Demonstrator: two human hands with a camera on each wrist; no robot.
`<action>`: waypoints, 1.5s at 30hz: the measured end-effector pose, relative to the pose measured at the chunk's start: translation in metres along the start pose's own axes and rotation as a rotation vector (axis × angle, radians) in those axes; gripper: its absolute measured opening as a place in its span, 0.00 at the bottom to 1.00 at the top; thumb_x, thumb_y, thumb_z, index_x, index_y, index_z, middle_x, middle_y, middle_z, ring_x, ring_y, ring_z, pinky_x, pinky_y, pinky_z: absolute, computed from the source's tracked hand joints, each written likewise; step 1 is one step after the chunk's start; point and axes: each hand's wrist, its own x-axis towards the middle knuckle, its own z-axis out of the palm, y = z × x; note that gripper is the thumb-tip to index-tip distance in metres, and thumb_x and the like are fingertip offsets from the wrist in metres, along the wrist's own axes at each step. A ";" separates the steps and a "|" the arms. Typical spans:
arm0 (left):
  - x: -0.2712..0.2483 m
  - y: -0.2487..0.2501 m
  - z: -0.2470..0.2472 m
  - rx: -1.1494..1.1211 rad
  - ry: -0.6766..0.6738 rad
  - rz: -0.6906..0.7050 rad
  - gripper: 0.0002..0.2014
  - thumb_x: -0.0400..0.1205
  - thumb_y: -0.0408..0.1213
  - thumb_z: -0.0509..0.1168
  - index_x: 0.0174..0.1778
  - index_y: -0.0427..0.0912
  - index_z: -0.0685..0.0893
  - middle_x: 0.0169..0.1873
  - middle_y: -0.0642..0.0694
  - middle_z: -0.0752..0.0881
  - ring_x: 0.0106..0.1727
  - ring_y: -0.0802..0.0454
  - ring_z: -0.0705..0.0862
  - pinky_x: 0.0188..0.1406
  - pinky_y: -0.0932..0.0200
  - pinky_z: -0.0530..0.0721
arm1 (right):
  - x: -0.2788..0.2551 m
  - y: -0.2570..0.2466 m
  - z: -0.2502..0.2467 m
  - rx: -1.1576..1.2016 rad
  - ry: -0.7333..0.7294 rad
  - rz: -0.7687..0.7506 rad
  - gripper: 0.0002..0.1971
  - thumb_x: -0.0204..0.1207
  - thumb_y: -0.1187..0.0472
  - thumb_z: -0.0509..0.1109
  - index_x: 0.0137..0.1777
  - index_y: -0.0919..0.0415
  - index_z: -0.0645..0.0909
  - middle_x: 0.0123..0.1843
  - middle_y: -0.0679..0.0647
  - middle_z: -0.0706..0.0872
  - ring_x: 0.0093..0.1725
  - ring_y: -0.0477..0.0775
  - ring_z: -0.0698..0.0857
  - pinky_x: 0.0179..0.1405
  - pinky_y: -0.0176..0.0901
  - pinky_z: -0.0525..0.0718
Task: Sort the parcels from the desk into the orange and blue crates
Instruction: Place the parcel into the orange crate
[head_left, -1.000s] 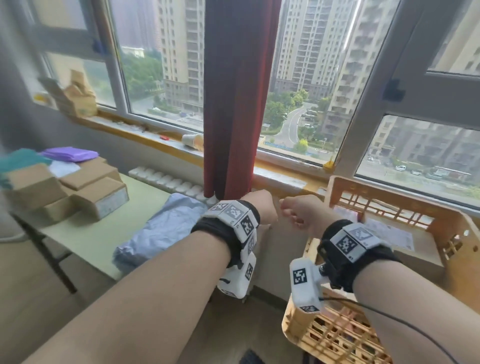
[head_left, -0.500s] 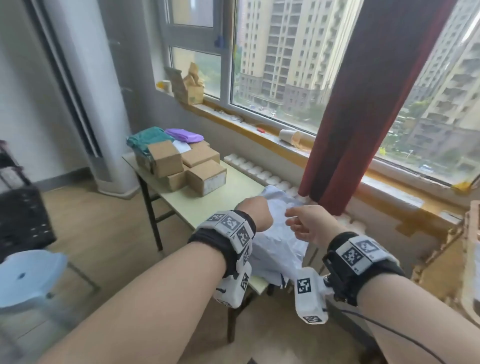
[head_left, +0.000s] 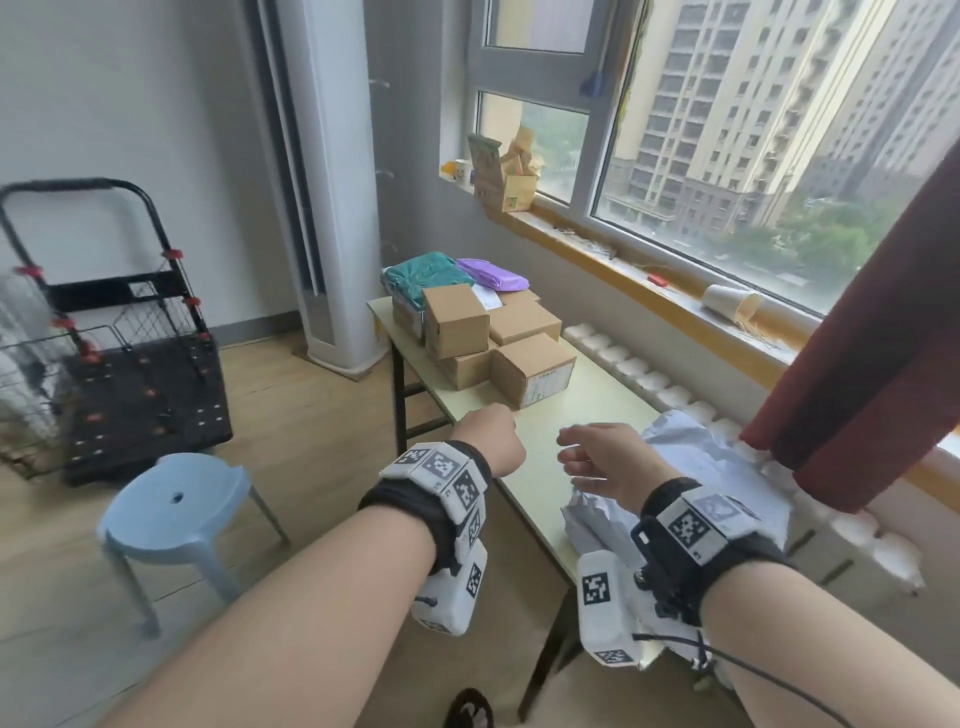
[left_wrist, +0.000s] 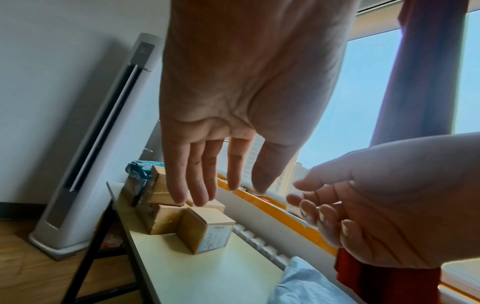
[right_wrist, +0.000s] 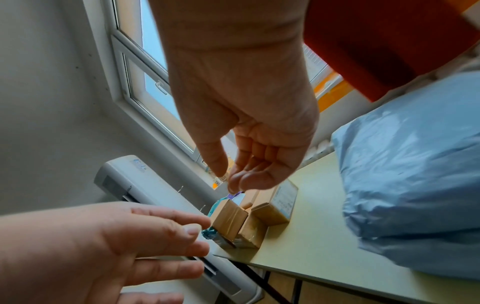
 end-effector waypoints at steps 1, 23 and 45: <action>0.009 -0.005 -0.003 0.003 0.005 -0.009 0.19 0.82 0.34 0.60 0.70 0.39 0.78 0.69 0.40 0.80 0.71 0.41 0.77 0.65 0.54 0.75 | 0.010 -0.004 0.006 -0.002 -0.009 -0.001 0.05 0.82 0.63 0.68 0.50 0.65 0.84 0.35 0.58 0.83 0.30 0.52 0.80 0.30 0.40 0.80; 0.251 -0.012 -0.021 -0.059 -0.061 0.004 0.22 0.80 0.40 0.64 0.71 0.45 0.76 0.70 0.41 0.77 0.72 0.41 0.75 0.71 0.49 0.73 | 0.229 -0.079 0.009 0.050 0.075 0.060 0.04 0.83 0.65 0.66 0.51 0.64 0.82 0.37 0.56 0.82 0.33 0.51 0.81 0.34 0.41 0.83; 0.376 -0.009 0.067 0.181 -0.188 0.026 0.45 0.71 0.49 0.75 0.79 0.41 0.58 0.73 0.34 0.65 0.77 0.37 0.63 0.76 0.48 0.63 | 0.319 -0.051 -0.013 0.079 0.222 0.187 0.08 0.83 0.63 0.67 0.57 0.67 0.82 0.47 0.58 0.85 0.45 0.53 0.87 0.41 0.45 0.90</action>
